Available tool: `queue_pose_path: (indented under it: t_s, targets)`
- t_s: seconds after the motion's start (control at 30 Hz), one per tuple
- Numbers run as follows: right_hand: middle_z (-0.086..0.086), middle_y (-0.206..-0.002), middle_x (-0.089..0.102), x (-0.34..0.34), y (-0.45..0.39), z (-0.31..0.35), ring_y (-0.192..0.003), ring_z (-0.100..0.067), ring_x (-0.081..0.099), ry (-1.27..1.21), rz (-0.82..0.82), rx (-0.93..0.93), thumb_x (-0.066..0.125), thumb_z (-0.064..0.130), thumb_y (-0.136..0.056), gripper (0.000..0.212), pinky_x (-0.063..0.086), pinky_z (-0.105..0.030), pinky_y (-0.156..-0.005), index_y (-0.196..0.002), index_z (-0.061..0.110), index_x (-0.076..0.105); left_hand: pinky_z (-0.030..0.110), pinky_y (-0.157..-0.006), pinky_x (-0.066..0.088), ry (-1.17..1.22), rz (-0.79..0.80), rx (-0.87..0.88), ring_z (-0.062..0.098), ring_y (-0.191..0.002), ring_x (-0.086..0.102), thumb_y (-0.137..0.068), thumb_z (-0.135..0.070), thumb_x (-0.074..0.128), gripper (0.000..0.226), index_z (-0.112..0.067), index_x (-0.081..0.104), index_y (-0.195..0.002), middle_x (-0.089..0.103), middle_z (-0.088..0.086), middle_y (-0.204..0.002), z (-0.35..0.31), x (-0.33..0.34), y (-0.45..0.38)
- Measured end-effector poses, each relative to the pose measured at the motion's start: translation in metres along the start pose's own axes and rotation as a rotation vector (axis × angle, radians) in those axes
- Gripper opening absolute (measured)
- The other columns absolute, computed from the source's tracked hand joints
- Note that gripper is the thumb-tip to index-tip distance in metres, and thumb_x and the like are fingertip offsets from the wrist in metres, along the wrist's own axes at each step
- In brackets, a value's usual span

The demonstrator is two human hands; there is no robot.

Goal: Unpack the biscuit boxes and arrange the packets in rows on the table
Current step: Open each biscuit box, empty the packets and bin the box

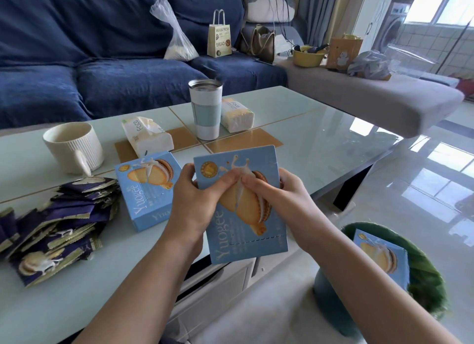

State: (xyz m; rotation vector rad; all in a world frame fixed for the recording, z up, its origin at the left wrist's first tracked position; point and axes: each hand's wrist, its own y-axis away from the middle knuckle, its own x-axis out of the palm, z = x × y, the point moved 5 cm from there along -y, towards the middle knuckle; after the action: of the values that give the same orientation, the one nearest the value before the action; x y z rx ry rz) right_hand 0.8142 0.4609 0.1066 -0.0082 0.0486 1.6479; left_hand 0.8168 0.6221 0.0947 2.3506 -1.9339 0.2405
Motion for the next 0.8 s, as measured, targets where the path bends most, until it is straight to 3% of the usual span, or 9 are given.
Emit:
queue_pose_path:
  t_s: [0.17,0.33,0.47,0.6,0.7,0.8]
  targets:
    - [-0.003,-0.089,0.076,-0.0003,-0.0025,-0.0029,-0.08,-0.02,0.074,0.008,-0.02,0.028,0.077,0.03,-0.08,0.025,0.061,-0.039,-0.073,-0.099,0.016,0.068,0.039,-0.071,0.06,-0.04,-0.036,0.016,0.019,-0.077,0.073,-0.066,-0.028,0.086,0.046,-0.013,0.064,-0.103,0.076,-0.001,-0.085,0.0019,0.0001,0.001]
    - [-0.007,-0.092,0.076,-0.0005,-0.0013,-0.0068,-0.084,-0.026,0.073,0.004,-0.001,0.076,0.076,0.031,-0.081,0.026,0.058,-0.05,-0.082,-0.1,0.015,0.07,0.045,-0.077,0.059,-0.057,-0.012,-0.028,0.02,-0.08,0.073,-0.056,-0.039,0.084,0.06,-0.014,0.063,-0.107,0.075,0.001,-0.091,0.0048,0.0003,0.0001]
    - [-0.005,-0.095,0.076,0.003,0.0015,-0.0083,-0.088,-0.024,0.073,0.026,0.066,0.088,0.069,0.036,-0.086,0.023,0.058,-0.048,-0.085,-0.102,0.019,0.07,0.051,-0.083,0.058,-0.057,0.025,-0.075,0.025,-0.086,0.073,-0.057,-0.037,0.083,0.062,-0.012,0.064,-0.11,0.075,0.004,-0.096,0.0077,-0.0007,-0.0019]
    - [-0.019,-0.107,0.07,-0.0003,-0.0001,-0.0088,-0.099,-0.036,0.068,0.006,0.108,0.15,0.061,0.049,-0.087,0.047,0.052,-0.053,-0.094,-0.11,0.008,0.066,0.045,-0.078,0.06,-0.038,0.015,-0.081,0.024,-0.085,0.073,-0.057,-0.037,0.082,0.058,-0.014,0.067,-0.108,0.076,0.003,-0.095,0.0062,-0.0045,-0.0025]
    - [-0.022,-0.11,0.067,0.0001,-0.0003,-0.0089,-0.092,-0.032,0.068,0.018,0.133,0.151,0.058,0.051,-0.088,0.053,0.049,-0.055,-0.095,-0.113,0.004,0.063,0.044,-0.078,0.06,-0.019,0.019,-0.086,0.024,-0.085,0.073,-0.058,-0.037,0.081,0.057,-0.014,0.067,-0.108,0.076,0.004,-0.095,0.0061,-0.0065,-0.0033]
    - [-0.021,-0.107,0.069,0.001,-0.0006,-0.0087,-0.085,-0.027,0.067,0.051,0.142,0.141,0.058,0.055,-0.085,0.058,0.054,-0.049,-0.087,-0.112,0.004,0.063,0.042,-0.078,0.059,-0.04,0.064,-0.061,0.023,-0.086,0.073,-0.059,-0.035,0.083,0.053,-0.015,0.068,-0.106,0.076,0.003,-0.095,0.0041,-0.0048,-0.003]
